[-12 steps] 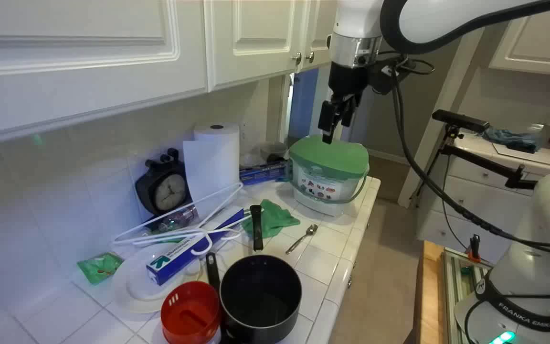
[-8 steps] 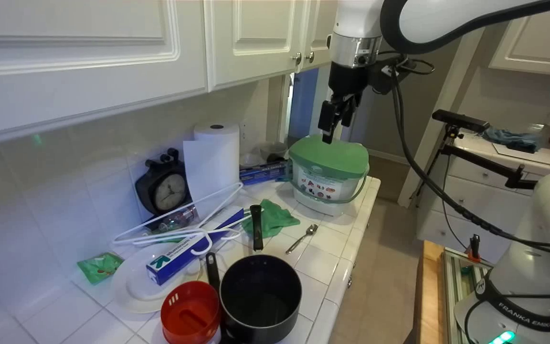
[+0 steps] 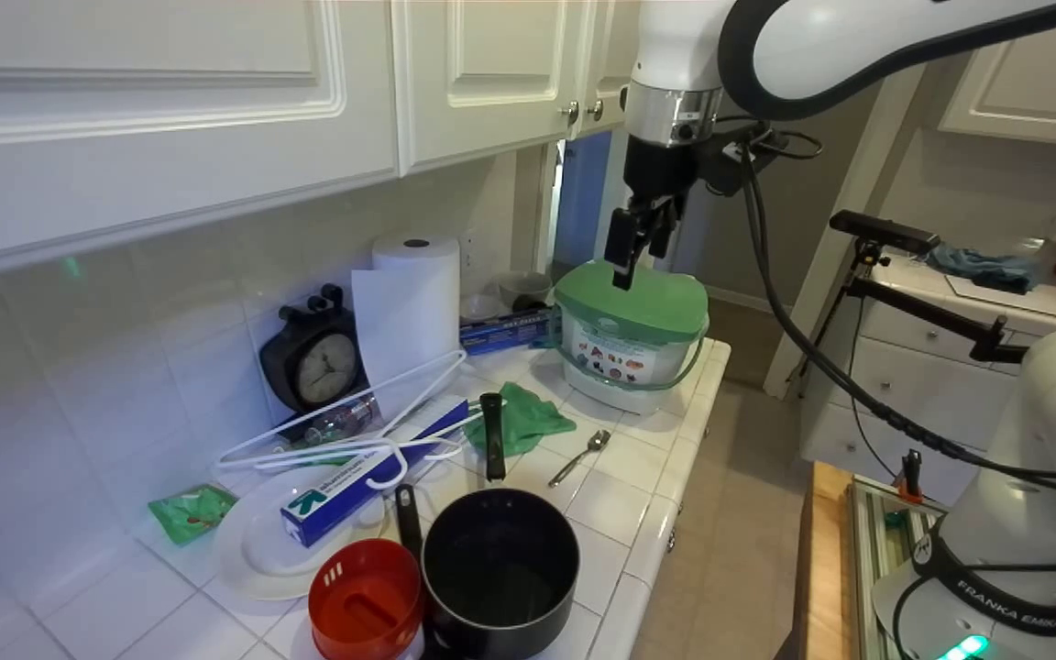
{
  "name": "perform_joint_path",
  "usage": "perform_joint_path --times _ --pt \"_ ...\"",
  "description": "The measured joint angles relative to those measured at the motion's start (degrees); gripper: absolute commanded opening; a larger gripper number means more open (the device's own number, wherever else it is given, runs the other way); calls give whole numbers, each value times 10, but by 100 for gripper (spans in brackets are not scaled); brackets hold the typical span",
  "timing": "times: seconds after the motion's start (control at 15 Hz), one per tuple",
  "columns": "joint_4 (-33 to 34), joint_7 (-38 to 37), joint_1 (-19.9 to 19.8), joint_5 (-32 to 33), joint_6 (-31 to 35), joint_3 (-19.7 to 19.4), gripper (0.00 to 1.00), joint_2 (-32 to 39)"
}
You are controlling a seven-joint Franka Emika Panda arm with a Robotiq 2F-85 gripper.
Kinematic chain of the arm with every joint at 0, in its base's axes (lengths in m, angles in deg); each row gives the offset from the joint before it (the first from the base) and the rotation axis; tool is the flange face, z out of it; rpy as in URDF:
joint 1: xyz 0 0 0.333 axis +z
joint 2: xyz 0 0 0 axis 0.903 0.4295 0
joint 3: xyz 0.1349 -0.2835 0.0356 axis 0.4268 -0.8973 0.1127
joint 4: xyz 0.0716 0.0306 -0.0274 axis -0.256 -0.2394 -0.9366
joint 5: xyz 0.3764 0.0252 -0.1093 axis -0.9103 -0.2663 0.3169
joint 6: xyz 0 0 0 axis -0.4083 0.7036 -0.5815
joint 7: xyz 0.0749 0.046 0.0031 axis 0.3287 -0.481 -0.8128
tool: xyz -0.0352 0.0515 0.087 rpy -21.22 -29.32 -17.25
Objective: Use the silver spoon to open the lid on the bin.
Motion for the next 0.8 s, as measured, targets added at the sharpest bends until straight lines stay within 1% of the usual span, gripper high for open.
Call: perform_joint_path --times 0.13,0.27,0.47,0.67,0.8 --pt "-12 -8 2 0 12 0 100 16" --pt "-25 -33 3 5 26 3 100 29" --pt "-51 -97 3 6 47 7 100 40" --pt "-89 -168 4 3 90 11 100 40" --pt "-95 -171 4 4 94 11 100 40"
